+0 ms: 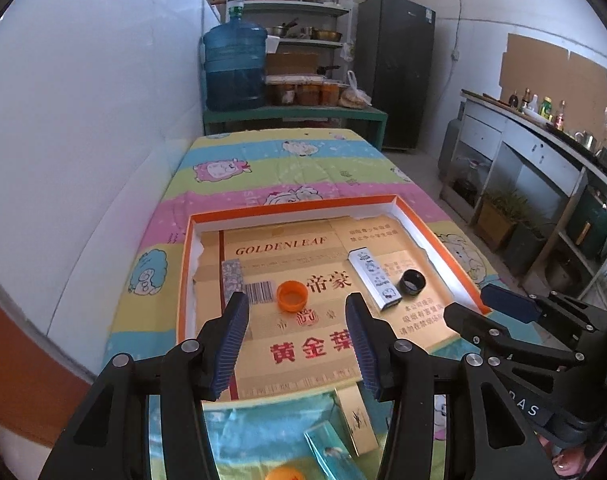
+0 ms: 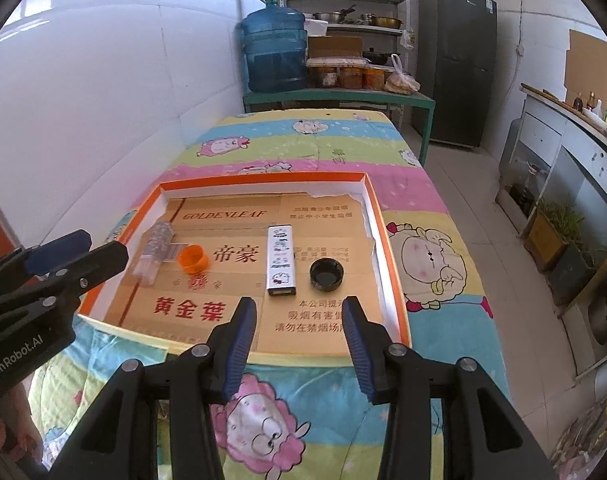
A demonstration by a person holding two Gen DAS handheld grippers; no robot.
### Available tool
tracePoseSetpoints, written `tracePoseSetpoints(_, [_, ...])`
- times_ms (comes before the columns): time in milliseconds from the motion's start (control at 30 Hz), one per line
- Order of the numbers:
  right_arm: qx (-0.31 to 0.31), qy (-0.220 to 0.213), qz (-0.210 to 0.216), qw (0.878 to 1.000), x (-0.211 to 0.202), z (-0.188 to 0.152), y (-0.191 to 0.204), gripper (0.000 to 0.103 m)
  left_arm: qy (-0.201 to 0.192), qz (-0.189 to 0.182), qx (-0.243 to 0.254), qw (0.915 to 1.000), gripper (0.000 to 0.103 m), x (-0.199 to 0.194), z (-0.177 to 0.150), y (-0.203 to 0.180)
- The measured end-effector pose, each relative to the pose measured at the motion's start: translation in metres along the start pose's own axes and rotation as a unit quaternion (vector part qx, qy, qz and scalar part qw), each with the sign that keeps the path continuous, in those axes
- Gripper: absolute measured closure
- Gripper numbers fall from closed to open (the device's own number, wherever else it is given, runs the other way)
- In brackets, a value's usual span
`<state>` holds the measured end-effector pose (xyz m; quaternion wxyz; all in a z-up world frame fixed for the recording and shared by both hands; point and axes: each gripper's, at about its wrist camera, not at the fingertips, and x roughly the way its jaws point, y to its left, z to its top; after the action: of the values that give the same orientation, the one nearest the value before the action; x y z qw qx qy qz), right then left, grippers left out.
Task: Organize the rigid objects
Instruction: 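Withdraw both tools from the tray back toward the caps on the quilt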
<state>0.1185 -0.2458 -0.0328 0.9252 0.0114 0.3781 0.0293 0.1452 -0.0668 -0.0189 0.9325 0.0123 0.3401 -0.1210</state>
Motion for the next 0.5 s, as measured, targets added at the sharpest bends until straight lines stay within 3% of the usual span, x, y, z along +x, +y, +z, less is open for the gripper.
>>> tracePoseSetpoints(500, [-0.018,-0.015,0.003,1.0,-0.045,-0.018,0.019,0.059,-0.017,-0.022,-0.025,0.9993,0.051,-0.058,-0.019,0.012])
